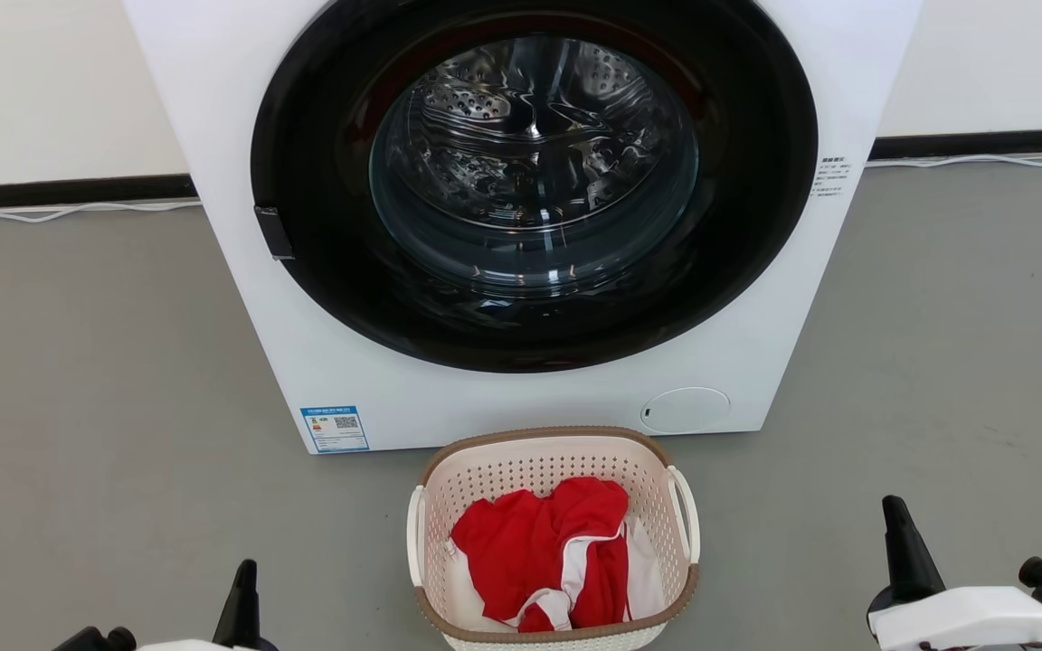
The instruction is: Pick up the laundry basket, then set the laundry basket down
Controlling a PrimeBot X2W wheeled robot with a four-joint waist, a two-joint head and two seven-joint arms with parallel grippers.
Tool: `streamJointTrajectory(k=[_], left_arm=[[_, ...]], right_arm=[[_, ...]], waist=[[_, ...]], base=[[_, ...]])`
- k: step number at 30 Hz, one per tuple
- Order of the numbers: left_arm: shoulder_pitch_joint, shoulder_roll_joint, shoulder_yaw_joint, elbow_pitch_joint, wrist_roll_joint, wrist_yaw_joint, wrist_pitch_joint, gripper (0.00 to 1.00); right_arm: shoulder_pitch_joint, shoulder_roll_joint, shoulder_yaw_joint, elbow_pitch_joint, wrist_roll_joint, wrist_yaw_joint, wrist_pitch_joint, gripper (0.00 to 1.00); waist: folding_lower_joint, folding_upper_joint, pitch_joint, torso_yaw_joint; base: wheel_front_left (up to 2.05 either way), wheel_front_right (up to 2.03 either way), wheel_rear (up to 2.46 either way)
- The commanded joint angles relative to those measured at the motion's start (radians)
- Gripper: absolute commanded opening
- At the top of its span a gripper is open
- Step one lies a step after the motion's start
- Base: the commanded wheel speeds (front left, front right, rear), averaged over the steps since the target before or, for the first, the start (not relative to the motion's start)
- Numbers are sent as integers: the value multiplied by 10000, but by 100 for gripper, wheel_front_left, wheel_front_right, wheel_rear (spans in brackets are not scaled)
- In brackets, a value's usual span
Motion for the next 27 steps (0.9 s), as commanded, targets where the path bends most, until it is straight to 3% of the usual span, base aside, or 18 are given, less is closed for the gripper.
streamJointTrajectory(k=[1,27], left_arm=[[-630,88,193,-316,-330,-142,119,0],[-1093,129,344,-444,-2859,-527,856,0]], right_arm=[[-511,-78,116,-369,451,40,115,0],[-750,-90,86,-564,3773,54,836,0]], waist=[[-1,-1,5,9],[-1,-1,60,112]], base=[[0,0,0],[0,0,0]])
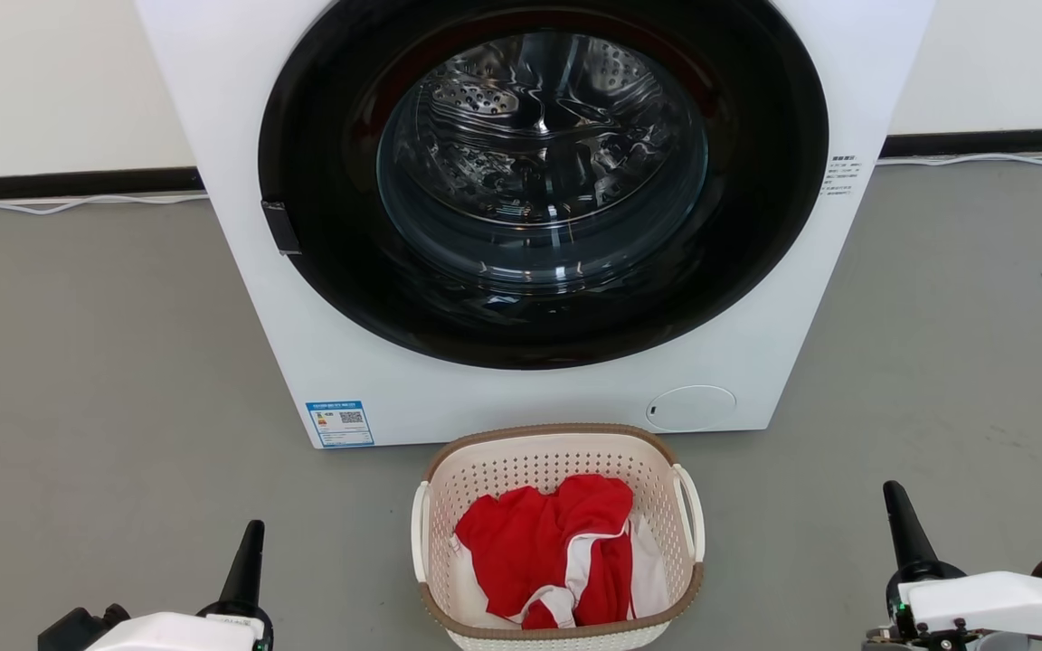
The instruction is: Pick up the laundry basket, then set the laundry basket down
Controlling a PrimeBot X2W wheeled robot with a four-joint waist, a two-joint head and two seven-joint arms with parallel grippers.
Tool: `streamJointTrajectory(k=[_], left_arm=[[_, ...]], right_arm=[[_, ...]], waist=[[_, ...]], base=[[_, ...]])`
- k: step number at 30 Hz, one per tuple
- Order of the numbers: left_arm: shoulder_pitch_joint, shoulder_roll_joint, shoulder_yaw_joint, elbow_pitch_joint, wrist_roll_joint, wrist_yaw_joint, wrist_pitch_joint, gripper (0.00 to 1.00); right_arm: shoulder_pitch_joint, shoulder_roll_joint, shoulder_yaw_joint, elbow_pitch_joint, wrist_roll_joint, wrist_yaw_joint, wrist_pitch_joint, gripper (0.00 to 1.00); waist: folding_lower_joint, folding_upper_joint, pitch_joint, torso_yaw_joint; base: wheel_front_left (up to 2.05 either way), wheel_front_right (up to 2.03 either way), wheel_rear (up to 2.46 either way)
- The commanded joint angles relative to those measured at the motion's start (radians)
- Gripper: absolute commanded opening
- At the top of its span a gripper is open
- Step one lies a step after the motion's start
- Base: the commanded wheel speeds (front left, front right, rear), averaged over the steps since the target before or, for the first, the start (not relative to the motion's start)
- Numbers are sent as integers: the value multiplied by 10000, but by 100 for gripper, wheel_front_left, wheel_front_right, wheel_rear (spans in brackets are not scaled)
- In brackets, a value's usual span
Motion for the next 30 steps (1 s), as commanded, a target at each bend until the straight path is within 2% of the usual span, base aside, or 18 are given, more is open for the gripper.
streamJointTrajectory(k=[1,30], left_arm=[[-575,111,270,-307,-305,-171,95,0],[-1111,159,444,-456,-3232,-616,948,0]], right_arm=[[-510,-89,148,-319,364,55,124,0],[-786,-103,114,-545,4210,71,958,0]], waist=[[0,-1,3,6],[0,-1,67,126]], base=[[0,0,0],[0,0,0]])
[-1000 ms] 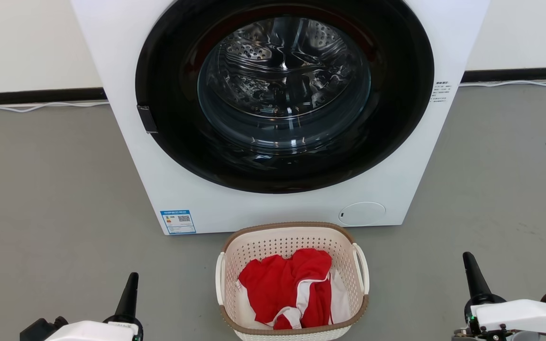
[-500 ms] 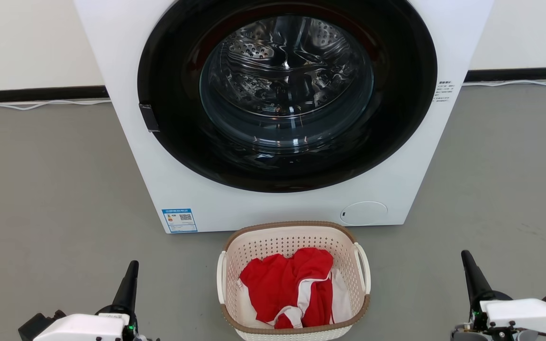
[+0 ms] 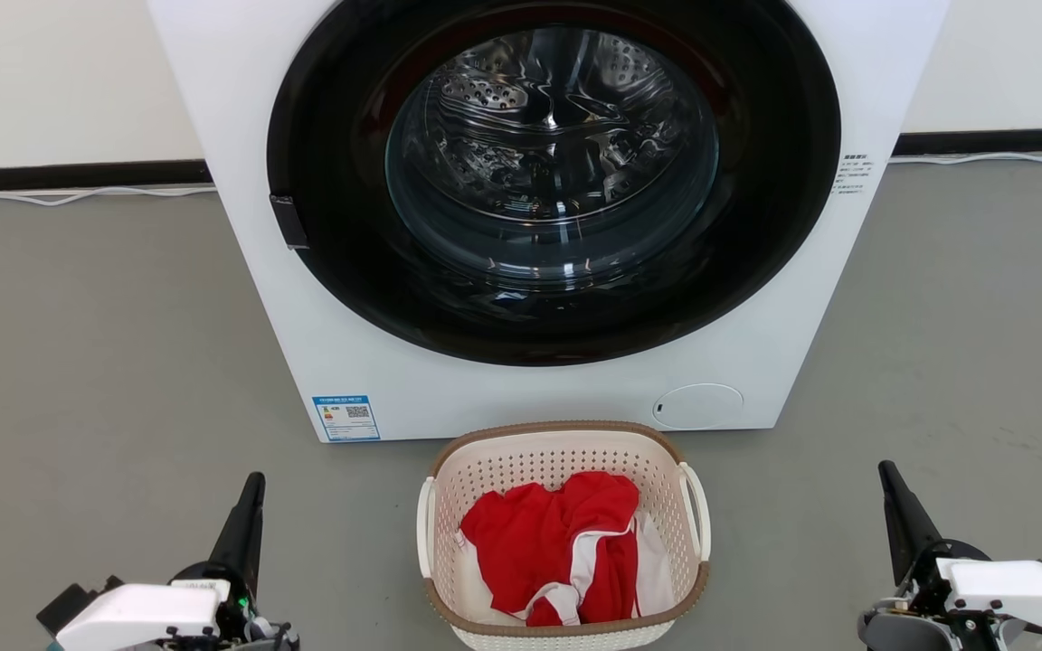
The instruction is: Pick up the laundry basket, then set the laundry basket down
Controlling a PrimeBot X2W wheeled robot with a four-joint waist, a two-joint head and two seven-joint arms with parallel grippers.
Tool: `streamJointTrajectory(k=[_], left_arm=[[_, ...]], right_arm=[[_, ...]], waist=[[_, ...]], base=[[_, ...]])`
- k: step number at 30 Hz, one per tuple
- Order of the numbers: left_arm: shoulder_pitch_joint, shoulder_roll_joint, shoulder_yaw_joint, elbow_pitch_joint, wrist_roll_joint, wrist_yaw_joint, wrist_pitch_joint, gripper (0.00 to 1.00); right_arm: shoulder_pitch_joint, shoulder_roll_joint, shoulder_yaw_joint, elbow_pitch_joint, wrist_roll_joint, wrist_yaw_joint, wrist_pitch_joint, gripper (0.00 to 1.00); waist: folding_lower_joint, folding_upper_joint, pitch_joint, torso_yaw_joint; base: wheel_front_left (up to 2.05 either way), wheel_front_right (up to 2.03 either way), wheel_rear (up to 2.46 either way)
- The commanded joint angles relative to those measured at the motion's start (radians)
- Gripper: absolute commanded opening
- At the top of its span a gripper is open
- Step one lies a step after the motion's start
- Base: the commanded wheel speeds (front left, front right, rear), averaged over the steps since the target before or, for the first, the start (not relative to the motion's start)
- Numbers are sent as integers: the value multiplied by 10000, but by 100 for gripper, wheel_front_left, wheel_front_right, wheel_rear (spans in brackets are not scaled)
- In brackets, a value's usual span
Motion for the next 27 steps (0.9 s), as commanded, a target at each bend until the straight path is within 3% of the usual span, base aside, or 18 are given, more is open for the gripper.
streamJointTrajectory(k=[1,27], left_arm=[[-635,136,320,-315,-314,-125,99,0],[-668,139,330,-326,-498,-153,152,0]], right_arm=[[-578,-100,172,-317,414,72,167,0],[-595,-100,171,-332,656,73,218,0]], waist=[[0,-1,4,7],[0,-1,8,15]], base=[[0,0,0],[0,0,0]])
